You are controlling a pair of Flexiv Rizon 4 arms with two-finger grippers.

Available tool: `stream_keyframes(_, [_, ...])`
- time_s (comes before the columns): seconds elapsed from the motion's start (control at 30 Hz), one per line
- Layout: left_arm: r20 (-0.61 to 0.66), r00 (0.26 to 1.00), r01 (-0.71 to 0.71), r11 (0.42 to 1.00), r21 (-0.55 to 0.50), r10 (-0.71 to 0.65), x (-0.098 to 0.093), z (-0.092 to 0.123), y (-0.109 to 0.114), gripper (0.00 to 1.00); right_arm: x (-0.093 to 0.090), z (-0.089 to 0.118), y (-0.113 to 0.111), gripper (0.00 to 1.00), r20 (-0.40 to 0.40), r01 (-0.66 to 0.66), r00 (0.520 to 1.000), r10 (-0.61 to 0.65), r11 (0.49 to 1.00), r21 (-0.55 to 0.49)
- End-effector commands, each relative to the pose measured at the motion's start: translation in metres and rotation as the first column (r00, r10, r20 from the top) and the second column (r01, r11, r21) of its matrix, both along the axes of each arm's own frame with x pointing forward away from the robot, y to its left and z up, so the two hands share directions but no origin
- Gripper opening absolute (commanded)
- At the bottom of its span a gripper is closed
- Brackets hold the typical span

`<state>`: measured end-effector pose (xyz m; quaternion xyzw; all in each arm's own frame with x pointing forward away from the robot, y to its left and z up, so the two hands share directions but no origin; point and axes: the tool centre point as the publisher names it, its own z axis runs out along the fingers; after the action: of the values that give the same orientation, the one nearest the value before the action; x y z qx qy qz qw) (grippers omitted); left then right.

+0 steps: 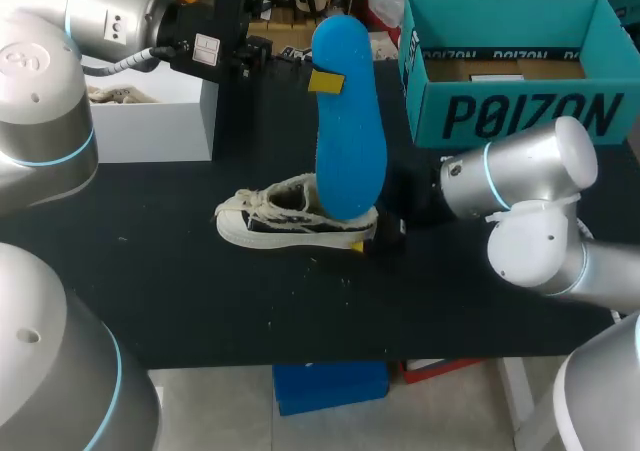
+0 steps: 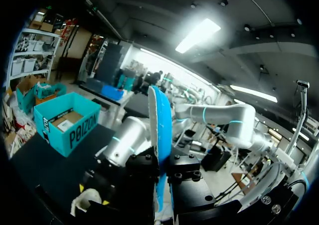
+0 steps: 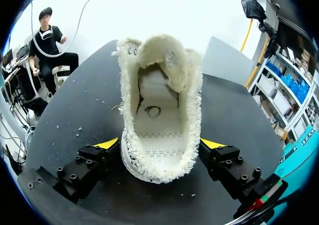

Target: Take the shoe out of the shoebox, open the shoe tongue, remove and reinsert the insole, then place the shoe into the shoebox

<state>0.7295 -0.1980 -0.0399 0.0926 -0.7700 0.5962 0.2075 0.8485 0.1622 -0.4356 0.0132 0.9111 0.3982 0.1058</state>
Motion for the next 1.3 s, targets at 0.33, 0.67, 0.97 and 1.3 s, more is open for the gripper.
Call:
stream_keyframes(0.33, [0.001, 1.000, -0.003, 1.000, -0.001, 0.003, -0.001, -0.001, -0.001, 0.00, 0.008, 0.045, -0.021, 1.00, -0.075, -0.198, 0.979, 0.189, 0.970, -0.141])
stream_keyframes(0.67, [0.001, 1.000, -0.003, 1.000, -0.001, 0.003, -0.001, -0.001, -0.001, 0.00, 0.021, 0.069, -0.024, 1.00, -0.144, -0.172, 0.982, 0.123, 0.897, -0.408])
stream_keyframes(0.97, [0.001, 1.000, -0.003, 1.000, -0.001, 0.003, -0.001, -0.001, -0.001, 0.00, 0.033, 0.083, -0.015, 1.00, -0.129, -0.130, 0.989, 0.069, 0.819, -0.558])
stream_keyframes(1.3, [0.001, 1.000, -0.003, 1.000, -0.001, 0.003, -0.001, -0.001, -0.001, 0.00, 0.043, 0.079, 0.006, 1.00, -0.144, -0.150, 0.987, 0.075, 0.763, -0.629])
